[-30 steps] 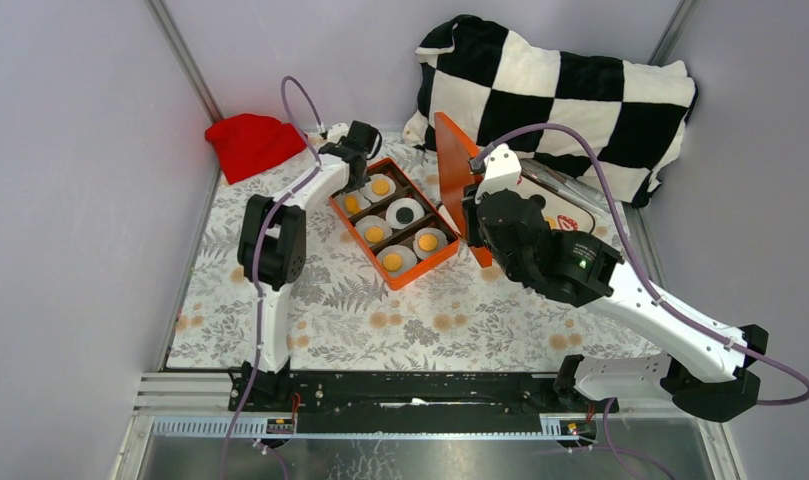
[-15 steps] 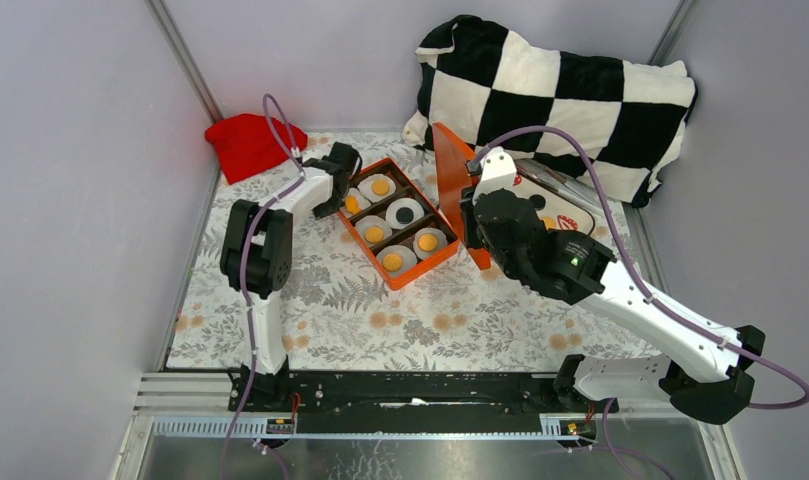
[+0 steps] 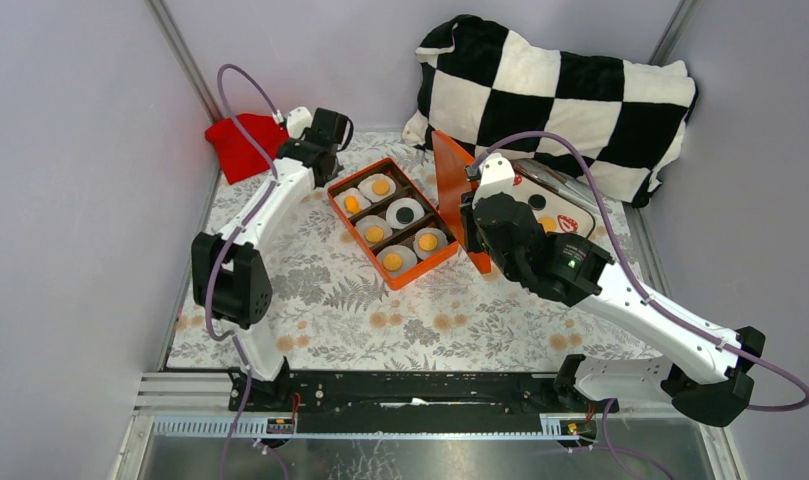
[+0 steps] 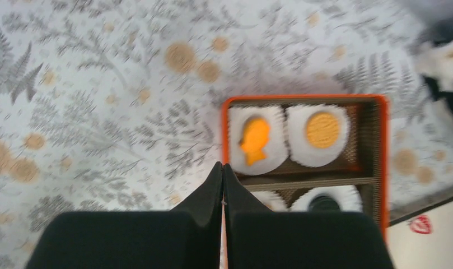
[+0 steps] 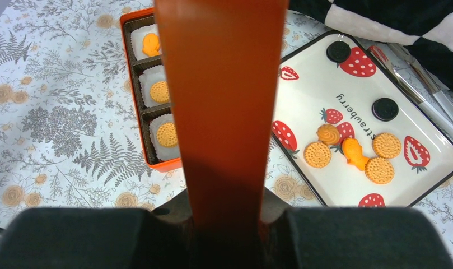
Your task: Pack the cookies
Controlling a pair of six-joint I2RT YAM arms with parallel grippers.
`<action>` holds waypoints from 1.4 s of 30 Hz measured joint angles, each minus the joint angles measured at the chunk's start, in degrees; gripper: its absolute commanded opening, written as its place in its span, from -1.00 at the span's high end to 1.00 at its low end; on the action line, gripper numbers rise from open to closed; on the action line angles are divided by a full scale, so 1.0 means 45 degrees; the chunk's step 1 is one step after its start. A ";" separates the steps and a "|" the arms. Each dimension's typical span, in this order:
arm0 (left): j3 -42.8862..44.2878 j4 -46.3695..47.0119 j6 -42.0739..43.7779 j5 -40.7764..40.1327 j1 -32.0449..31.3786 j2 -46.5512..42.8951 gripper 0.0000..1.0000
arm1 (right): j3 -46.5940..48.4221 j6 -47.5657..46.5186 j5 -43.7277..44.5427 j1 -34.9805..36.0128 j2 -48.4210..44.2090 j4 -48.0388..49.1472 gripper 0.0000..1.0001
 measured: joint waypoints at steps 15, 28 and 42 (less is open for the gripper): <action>0.2365 0.0015 0.0733 0.1370 0.0335 0.5304 1.00 | 0.0010 -0.0005 0.0015 -0.0083 0.0005 -0.0005 1.00; -0.3478 0.0680 -0.0024 0.1515 0.0850 0.1239 1.00 | 0.0010 -0.0015 -0.0194 -0.0559 0.0209 0.0034 1.00; -0.7349 0.0481 -0.1282 0.1768 -0.2487 -0.6023 1.00 | -0.0476 0.0005 -0.0894 -0.1093 0.0267 0.0287 1.00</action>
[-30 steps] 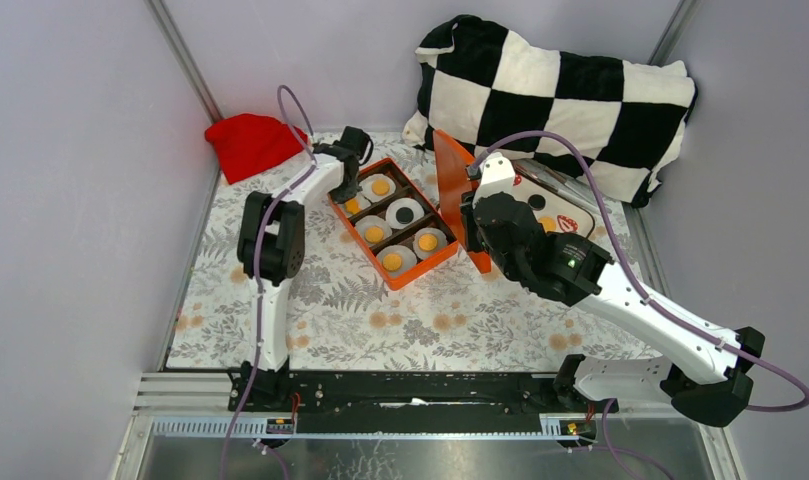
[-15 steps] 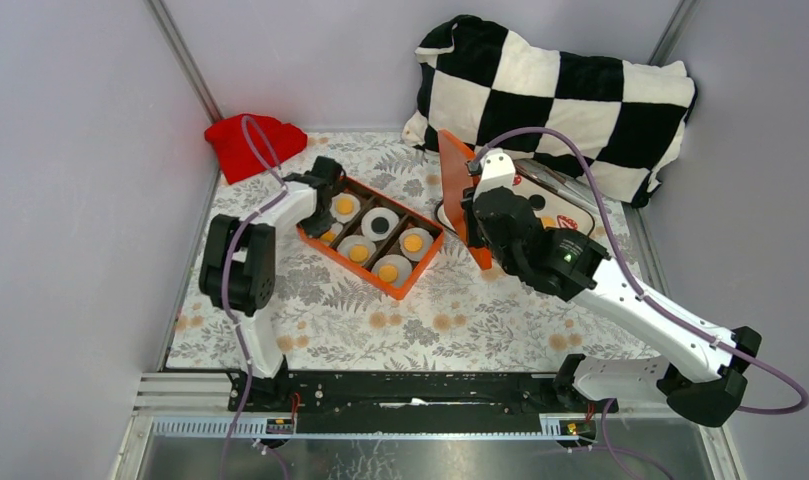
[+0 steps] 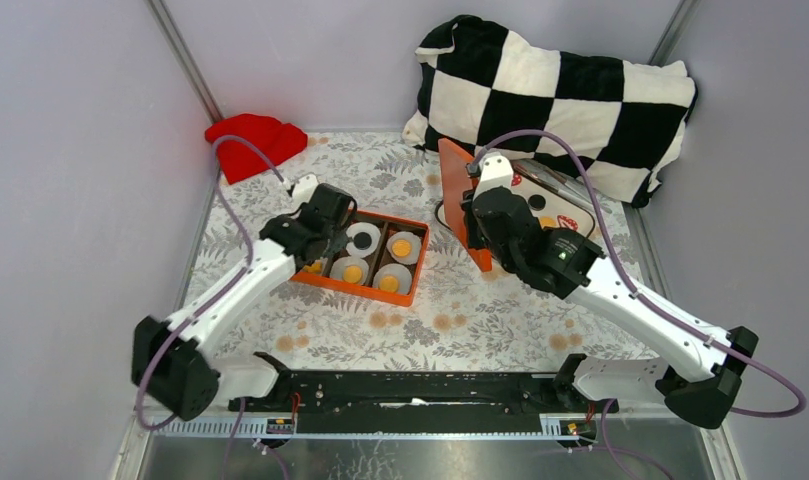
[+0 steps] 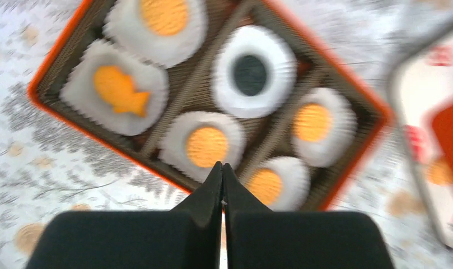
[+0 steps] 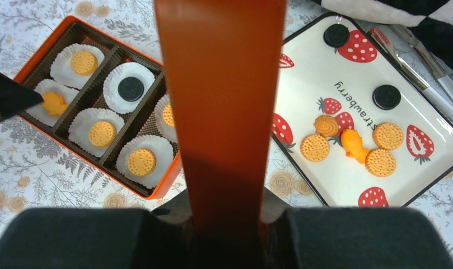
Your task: Pack the cookies
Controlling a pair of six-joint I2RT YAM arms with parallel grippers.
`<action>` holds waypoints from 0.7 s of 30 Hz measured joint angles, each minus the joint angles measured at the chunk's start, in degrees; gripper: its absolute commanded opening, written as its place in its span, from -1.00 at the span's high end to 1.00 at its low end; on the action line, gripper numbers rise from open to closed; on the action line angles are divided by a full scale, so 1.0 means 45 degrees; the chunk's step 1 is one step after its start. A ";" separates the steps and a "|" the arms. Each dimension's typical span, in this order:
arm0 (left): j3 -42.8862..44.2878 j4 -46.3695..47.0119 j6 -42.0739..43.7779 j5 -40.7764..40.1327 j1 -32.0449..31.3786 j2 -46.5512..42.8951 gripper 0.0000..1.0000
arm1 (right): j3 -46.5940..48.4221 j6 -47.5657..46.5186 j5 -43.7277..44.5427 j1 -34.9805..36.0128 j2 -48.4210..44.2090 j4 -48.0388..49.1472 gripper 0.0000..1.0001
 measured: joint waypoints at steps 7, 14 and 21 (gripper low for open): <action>0.1379 -0.0223 -0.0695 -0.0180 -0.1928 -0.1365 1.00 | -0.0233 0.0068 -0.0034 -0.0005 -0.0049 -0.0029 1.00; -0.1676 -0.0136 -0.1734 0.0442 -0.3895 -0.0646 1.00 | 0.0510 0.0141 0.0058 -0.0015 -0.1292 -0.1137 1.00; -0.2108 0.1059 -0.1899 0.0743 -0.4512 0.0840 1.00 | 0.1540 0.1195 -0.0199 -0.0029 -0.2331 -0.1583 1.00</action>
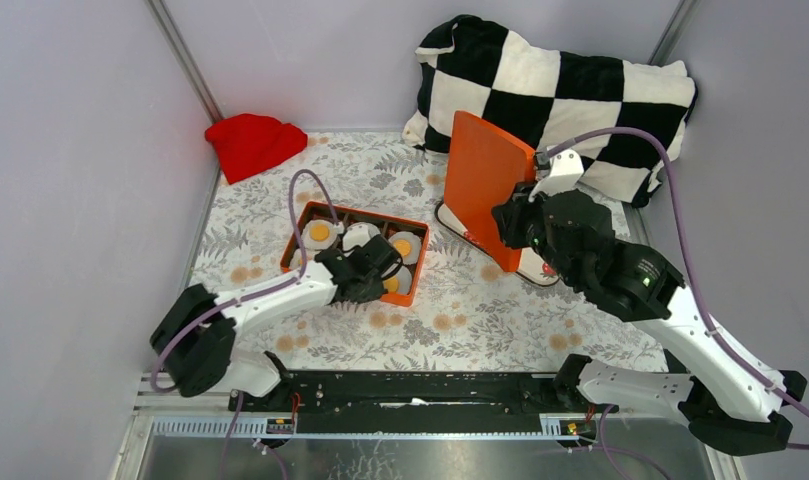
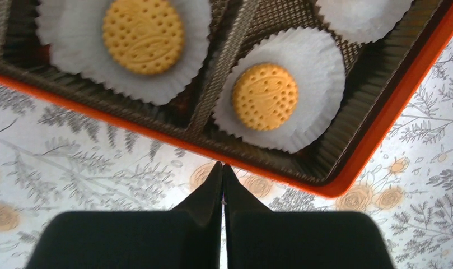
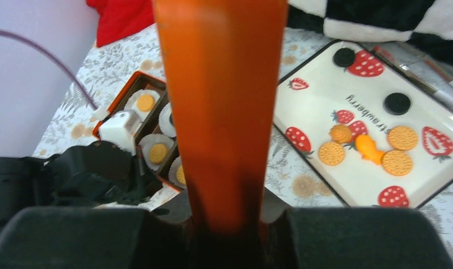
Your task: Pack the cookies
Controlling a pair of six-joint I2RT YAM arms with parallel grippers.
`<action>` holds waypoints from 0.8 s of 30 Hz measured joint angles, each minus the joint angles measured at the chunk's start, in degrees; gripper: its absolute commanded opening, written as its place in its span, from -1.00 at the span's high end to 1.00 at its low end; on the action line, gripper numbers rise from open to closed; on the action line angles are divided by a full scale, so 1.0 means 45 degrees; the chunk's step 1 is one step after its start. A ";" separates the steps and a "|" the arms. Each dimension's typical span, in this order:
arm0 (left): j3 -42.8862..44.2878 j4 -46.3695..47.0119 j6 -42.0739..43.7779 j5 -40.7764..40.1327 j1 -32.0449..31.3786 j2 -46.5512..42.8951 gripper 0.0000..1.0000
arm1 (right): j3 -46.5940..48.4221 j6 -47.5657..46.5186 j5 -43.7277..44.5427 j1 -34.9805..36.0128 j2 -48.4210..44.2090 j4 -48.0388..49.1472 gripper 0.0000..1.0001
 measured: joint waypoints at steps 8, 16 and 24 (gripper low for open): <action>0.0738 0.1583 0.0223 -0.0364 -0.0073 0.2161 1.00 | -0.2191 0.0957 -0.1593 -0.0015 -0.0486 0.0748 1.00; 0.3235 0.2419 0.0782 -0.1676 0.0078 0.4430 1.00 | -0.3478 0.1656 -0.1826 -0.0019 -0.1987 0.1962 1.00; 0.4158 0.2943 0.1394 -0.2035 0.1875 0.5353 1.00 | -0.3507 0.1836 -0.1904 -0.0019 -0.1778 0.2424 1.00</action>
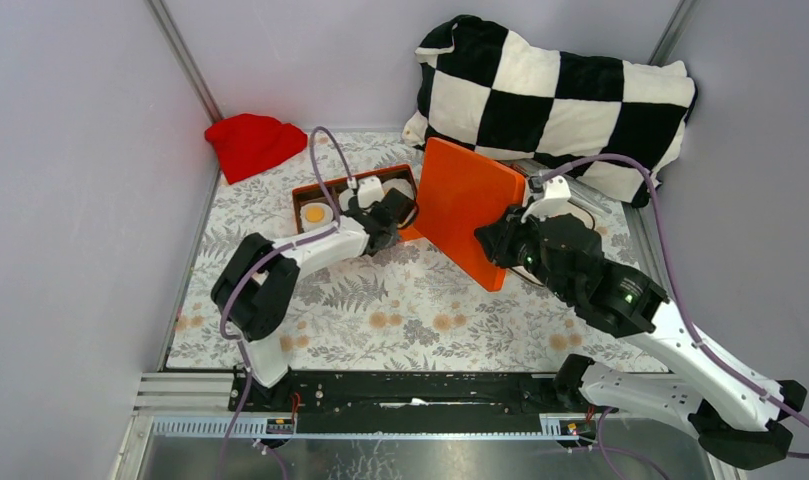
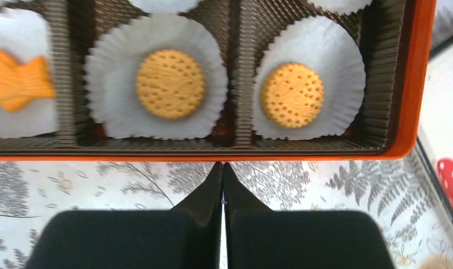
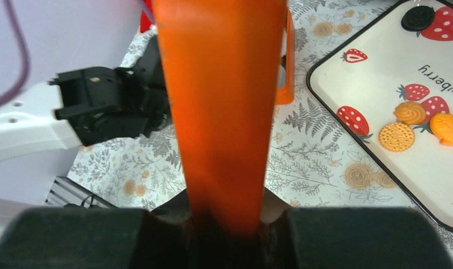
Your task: Pack the cookies
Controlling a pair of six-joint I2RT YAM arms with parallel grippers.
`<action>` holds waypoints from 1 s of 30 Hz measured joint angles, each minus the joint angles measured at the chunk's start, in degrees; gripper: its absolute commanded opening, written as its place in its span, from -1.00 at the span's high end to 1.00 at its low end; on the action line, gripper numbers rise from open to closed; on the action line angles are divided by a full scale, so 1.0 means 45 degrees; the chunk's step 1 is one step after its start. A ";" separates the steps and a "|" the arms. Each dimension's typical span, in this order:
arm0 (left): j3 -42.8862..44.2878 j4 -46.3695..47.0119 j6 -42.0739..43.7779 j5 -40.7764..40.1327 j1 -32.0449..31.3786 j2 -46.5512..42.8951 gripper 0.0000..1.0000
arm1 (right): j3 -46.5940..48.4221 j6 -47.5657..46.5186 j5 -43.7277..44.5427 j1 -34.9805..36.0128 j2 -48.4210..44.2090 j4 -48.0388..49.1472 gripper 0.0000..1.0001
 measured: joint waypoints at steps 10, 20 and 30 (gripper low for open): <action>0.1248 -0.1802 0.0389 -0.0559 -0.0515 -0.4605 1.00 | 0.3181 -0.0651 -0.0238 -0.0155 0.3653 -0.0272 1.00; 0.2584 -0.3269 0.0233 -0.2341 0.1894 -0.6645 1.00 | 0.8150 0.0262 -0.8359 -0.3235 0.9641 0.0850 1.00; 0.1559 -0.3871 0.0238 -0.3089 0.1991 -0.6528 1.00 | 1.0010 0.3293 -1.5960 -0.4979 1.6407 0.4022 1.00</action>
